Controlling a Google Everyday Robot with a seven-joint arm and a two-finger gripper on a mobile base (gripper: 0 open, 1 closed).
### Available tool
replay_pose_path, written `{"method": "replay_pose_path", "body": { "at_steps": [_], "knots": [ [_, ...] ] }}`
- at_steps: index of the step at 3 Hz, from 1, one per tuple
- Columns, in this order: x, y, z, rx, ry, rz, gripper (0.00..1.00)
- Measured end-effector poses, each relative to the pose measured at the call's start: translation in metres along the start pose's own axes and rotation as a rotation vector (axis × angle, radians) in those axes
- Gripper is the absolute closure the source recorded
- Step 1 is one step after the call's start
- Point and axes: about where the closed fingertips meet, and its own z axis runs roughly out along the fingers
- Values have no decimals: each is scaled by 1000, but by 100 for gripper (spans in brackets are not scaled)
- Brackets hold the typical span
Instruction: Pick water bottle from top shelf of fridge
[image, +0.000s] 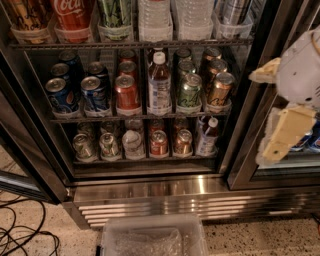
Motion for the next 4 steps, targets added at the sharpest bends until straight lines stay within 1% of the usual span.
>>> {"method": "replay_pose_path", "body": {
  "at_steps": [1,2,3,4],
  "knots": [
    [-36,20,20,23,-177,-108,0],
    [-81,30,32,93,-351,-201,0],
    [-116,33,39,167,-507,-201,0],
    [-149,37,38,221,-646,-120,0]
  ]
}}
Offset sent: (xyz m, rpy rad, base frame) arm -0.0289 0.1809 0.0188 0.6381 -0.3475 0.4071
